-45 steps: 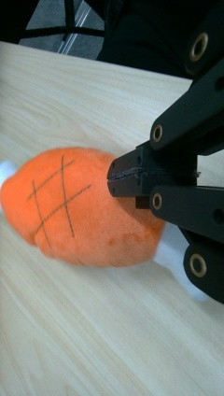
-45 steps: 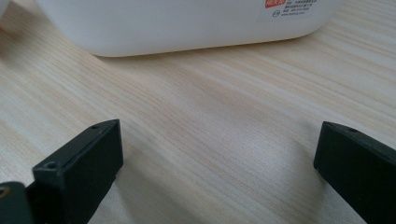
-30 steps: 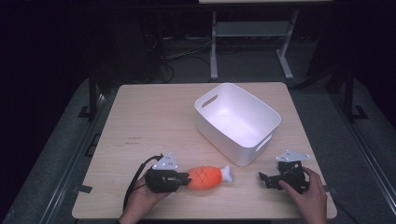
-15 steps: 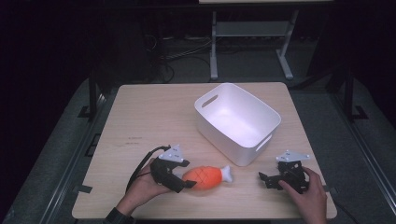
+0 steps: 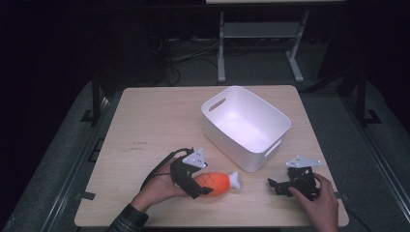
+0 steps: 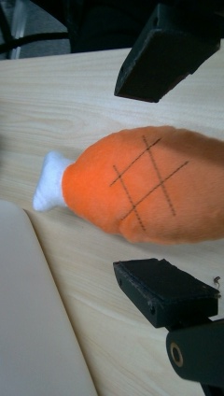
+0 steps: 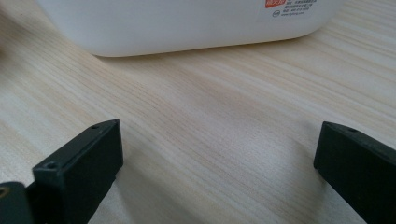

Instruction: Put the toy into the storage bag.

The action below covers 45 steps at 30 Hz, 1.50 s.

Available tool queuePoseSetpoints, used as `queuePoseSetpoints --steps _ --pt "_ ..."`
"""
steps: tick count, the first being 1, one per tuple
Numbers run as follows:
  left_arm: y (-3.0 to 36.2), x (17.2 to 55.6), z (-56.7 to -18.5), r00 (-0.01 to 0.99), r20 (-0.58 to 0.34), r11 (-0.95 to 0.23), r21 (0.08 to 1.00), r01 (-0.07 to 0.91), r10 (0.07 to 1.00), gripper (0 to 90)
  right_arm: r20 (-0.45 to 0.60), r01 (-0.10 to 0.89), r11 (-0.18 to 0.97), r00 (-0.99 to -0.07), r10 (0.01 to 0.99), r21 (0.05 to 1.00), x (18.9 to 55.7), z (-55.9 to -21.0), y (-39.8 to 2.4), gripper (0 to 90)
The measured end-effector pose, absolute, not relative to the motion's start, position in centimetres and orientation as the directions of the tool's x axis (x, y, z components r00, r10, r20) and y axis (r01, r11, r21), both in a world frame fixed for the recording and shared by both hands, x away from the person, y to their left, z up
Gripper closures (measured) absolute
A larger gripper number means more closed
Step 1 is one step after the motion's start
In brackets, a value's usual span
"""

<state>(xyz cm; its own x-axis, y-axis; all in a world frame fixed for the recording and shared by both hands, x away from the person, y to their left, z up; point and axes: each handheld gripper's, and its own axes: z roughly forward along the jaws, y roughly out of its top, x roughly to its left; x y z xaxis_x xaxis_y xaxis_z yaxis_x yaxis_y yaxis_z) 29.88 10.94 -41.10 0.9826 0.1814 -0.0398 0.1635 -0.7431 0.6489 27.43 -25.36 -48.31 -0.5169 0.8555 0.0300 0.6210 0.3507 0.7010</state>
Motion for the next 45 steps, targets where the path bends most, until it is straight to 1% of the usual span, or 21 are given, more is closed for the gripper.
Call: queuePoseSetpoints --steps 4,8,15,27,32,34,37,45 --pt "9.9 30.0 -41.4 0.989 -0.023 -0.768 0.627 0.129 0.147 12.8 0.03 0.621 0.35 -0.517 0.856 0.701 27.4 -48.3 -25.4 0.7" --pt "9.4 30.2 -41.9 0.99 -0.032 -0.78 0.613 0.129 0.139 12.7 0.03 0.621 0.351 -0.517 0.855 0.701 27.4 -48.3 -25.4 0.7" --pt "8.6 30.2 -42.9 0.994 -0.012 -0.823 0.56 0.095 0.107 12.6 0.03 0.621 0.351 -0.517 0.856 0.701 27.4 -48.3 -25.4 0.7" --pt "8.1 30.1 -44.1 0.996 0.027 -0.868 0.493 0.061 0.086 12.6 0.03 0.621 0.351 -0.517 0.855 0.701 27.4 -48.3 -25.4 0.7" --pt "8.0 30.2 -44.4 0.996 0.036 -0.871 0.487 0.059 0.088 12.7 0.03 0.621 0.351 -0.517 0.855 0.701 27.4 -48.3 -25.4 0.7" --pt "8.0 30.3 -44.7 0.994 0.031 -0.873 0.482 0.078 0.106 12.8 0.03 0.621 0.351 -0.517 0.855 0.701 27.4 -48.3 -25.4 0.7" --pt "8.0 30.3 -44.9 0.994 0.019 -0.874 0.479 0.085 0.107 12.8 0.03 0.621 0.351 -0.517 0.855 0.701 27.4 -48.3 -25.4 0.7" --pt "8.0 30.3 -44.9 0.993 0.011 -0.868 0.487 0.097 0.117 16.6 0.03 0.621 0.351 -0.517 0.855 0.701 27.4 -48.3 -25.4 0.7"
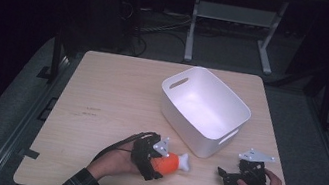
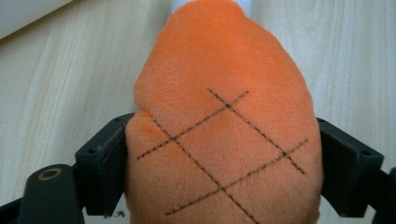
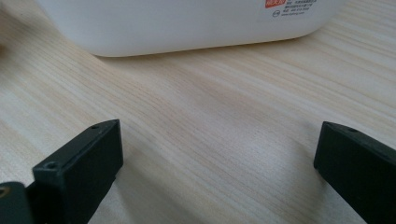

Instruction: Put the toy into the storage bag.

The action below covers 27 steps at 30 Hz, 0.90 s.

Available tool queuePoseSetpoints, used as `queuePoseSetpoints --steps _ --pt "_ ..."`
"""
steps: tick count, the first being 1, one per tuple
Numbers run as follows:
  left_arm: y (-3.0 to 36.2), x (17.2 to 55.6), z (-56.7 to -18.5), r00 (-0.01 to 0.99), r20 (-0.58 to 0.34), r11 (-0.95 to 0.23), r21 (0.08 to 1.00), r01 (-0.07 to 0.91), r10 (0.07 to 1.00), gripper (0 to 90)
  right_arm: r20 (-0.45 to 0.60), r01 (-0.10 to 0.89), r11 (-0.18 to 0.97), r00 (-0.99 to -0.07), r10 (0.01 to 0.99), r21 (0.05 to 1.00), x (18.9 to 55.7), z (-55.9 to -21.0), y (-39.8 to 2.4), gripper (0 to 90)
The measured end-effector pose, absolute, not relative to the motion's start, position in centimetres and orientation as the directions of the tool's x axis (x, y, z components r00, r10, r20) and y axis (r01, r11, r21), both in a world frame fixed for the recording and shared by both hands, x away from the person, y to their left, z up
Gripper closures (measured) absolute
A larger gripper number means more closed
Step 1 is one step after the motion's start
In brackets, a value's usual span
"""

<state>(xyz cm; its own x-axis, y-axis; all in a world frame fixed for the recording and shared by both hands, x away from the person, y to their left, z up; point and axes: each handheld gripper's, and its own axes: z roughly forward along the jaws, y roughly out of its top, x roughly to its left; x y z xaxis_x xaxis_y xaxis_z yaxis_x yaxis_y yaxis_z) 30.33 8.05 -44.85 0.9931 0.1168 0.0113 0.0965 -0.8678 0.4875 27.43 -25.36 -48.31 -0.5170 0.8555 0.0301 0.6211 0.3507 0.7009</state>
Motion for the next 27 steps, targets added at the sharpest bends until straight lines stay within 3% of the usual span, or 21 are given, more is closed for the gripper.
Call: queuePoseSetpoints --steps 27 --pt "9.9 30.8 -42.6 0.987 -0.03 -0.804 0.576 0.146 0.157 20.2 0.03 0.621 0.351 -0.517 0.856 0.701 27.4 -48.3 -25.4 0.7"
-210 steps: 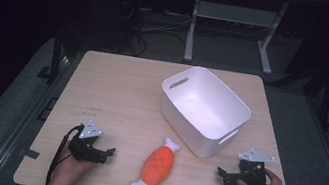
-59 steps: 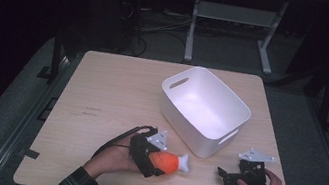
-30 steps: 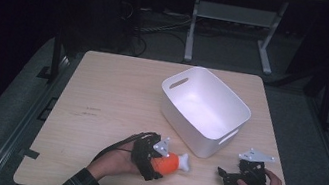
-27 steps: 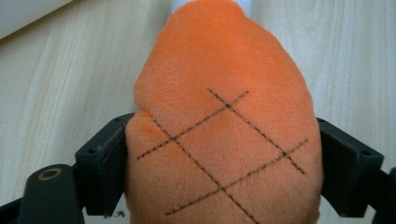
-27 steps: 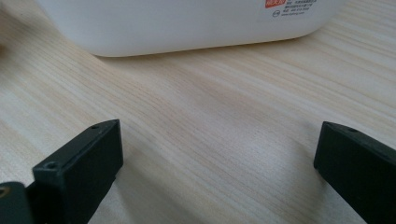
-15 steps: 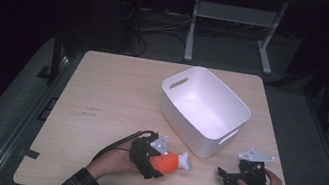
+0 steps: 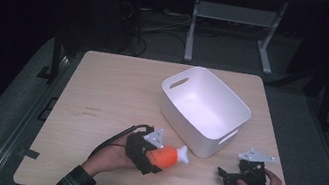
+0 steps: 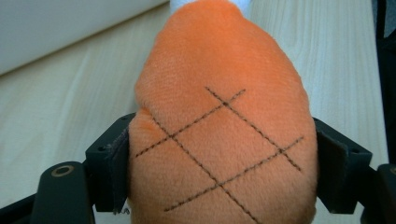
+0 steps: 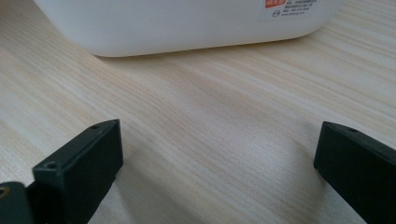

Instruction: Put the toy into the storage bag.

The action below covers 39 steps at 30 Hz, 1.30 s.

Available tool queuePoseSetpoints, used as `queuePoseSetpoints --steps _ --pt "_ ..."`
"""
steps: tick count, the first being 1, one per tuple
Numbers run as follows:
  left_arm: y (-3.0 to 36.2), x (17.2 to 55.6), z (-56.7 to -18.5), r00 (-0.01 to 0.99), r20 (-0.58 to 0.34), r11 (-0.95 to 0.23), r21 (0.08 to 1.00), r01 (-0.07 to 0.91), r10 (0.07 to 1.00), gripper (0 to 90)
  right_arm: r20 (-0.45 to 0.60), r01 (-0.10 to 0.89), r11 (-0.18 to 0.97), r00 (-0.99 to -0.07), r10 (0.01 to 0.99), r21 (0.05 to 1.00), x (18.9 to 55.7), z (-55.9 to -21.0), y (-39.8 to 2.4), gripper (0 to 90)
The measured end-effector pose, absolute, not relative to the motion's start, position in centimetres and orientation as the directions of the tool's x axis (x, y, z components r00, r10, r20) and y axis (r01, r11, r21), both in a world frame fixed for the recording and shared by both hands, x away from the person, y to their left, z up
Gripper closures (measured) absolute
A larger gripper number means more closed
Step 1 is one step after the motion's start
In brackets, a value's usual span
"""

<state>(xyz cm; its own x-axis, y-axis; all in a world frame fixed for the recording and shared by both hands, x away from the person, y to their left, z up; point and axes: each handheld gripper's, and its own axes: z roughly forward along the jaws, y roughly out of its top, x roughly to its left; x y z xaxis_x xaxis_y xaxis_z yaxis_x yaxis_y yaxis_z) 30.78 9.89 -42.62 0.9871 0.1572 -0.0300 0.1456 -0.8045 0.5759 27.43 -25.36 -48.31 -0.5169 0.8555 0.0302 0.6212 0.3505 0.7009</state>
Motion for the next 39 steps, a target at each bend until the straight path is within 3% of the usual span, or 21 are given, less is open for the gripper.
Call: queuePoseSetpoints --steps 39 --pt "9.7 33.3 -33.0 0.995 0.02 -0.755 0.653 0.058 0.094 20.6 0.028 0.618 0.352 -0.518 0.855 0.703 27.4 -48.3 -25.4 0.7"
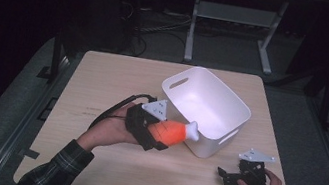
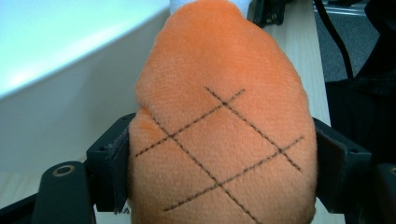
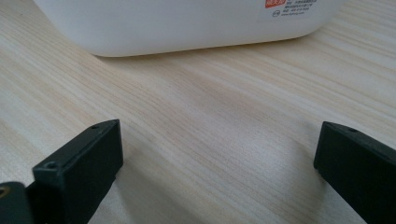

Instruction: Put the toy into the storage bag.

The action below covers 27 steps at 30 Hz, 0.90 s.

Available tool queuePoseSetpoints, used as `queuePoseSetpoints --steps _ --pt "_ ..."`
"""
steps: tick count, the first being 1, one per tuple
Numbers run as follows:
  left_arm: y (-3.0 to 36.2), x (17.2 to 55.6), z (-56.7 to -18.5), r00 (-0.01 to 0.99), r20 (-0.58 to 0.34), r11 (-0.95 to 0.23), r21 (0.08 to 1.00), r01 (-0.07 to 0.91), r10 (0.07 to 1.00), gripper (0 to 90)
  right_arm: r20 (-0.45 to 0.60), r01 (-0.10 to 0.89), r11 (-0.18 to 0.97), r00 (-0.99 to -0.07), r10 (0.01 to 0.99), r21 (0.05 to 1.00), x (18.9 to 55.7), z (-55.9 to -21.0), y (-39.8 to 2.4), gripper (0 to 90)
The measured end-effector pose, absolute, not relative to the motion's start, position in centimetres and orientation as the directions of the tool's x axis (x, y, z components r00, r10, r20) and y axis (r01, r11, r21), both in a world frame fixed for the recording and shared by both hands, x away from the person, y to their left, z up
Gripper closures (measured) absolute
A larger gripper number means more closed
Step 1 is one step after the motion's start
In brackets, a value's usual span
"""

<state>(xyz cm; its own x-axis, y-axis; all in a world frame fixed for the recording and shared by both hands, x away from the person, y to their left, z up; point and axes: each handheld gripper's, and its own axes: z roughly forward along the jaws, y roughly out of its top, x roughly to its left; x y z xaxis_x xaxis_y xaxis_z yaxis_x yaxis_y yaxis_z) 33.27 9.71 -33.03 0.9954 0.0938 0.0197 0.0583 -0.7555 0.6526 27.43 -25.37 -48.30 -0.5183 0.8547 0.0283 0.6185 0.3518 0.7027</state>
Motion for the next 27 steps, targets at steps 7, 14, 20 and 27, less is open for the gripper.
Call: queuePoseSetpoints --steps 7,14,20,27 --pt "9.3 34.6 -31.8 0.994 0.008 -0.739 0.67 0.074 0.108 20.7 0.03 0.62 0.35 -0.517 0.855 0.702 27.4 -48.3 -25.4 0.7" --pt "8.9 35.9 -30.7 0.993 0.028 -0.735 0.675 0.064 0.112 20.7 0.03 0.62 0.35 -0.517 0.855 0.702 27.4 -48.3 -25.4 0.7" --pt "8.6 36.9 -30.1 0.993 0.031 -0.74 0.669 0.067 0.118 20.7 0.03 0.62 0.35 -0.517 0.855 0.702 27.4 -48.3 -25.4 0.7" --pt "8.3 38.2 -29.3 0.991 0.042 -0.74 0.669 0.069 0.131 20.7 0.03 0.62 0.351 -0.518 0.855 0.702 27.4 -48.3 -25.4 0.7"
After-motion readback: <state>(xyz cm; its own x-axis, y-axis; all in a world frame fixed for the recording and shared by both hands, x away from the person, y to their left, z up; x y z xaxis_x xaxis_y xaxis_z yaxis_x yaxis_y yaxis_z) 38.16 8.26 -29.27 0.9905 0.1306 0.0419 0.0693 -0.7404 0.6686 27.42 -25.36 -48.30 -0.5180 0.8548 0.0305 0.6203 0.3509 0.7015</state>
